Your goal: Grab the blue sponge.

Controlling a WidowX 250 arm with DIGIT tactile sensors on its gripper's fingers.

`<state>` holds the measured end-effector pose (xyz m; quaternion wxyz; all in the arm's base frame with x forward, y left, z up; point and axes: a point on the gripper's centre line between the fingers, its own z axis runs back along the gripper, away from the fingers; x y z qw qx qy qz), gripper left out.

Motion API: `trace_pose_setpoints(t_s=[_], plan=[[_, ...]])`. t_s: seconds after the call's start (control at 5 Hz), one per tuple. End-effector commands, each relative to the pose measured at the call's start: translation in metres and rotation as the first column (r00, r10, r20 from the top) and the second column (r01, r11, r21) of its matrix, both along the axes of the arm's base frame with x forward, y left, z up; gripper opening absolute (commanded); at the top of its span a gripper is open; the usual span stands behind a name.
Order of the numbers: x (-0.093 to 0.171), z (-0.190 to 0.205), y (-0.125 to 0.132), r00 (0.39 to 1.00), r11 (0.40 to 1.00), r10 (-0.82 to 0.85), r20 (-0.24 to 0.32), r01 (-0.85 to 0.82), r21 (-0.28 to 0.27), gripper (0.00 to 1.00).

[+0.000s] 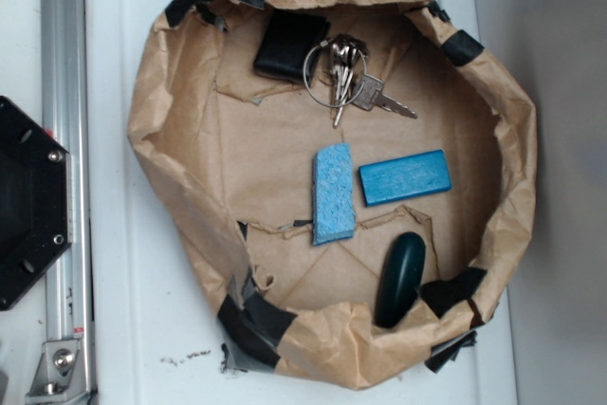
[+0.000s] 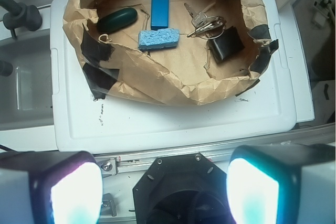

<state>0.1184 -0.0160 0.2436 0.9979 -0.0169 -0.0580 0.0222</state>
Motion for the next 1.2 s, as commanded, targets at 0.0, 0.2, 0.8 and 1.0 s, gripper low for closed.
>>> trace_pose_setpoints(t_s=[0.0, 0.2, 0.8, 1.0], plan=[[0.000, 0.000, 0.000, 1.000, 1.000, 0.000, 0.000, 0.000, 0.000, 1.00], [0.050, -0.015, 0.006, 0.965, 0.965, -0.204, 0.166, 0.170, 0.200, 1.00], [0.156, -0.087, 0.032, 0.899, 0.904, -0.423, 0.110, 0.410, 0.124, 1.00], [0.154, -0.111, 0.037, 0.799, 0.814, -0.580, 0.159, 0.569, 0.114, 1.00]])
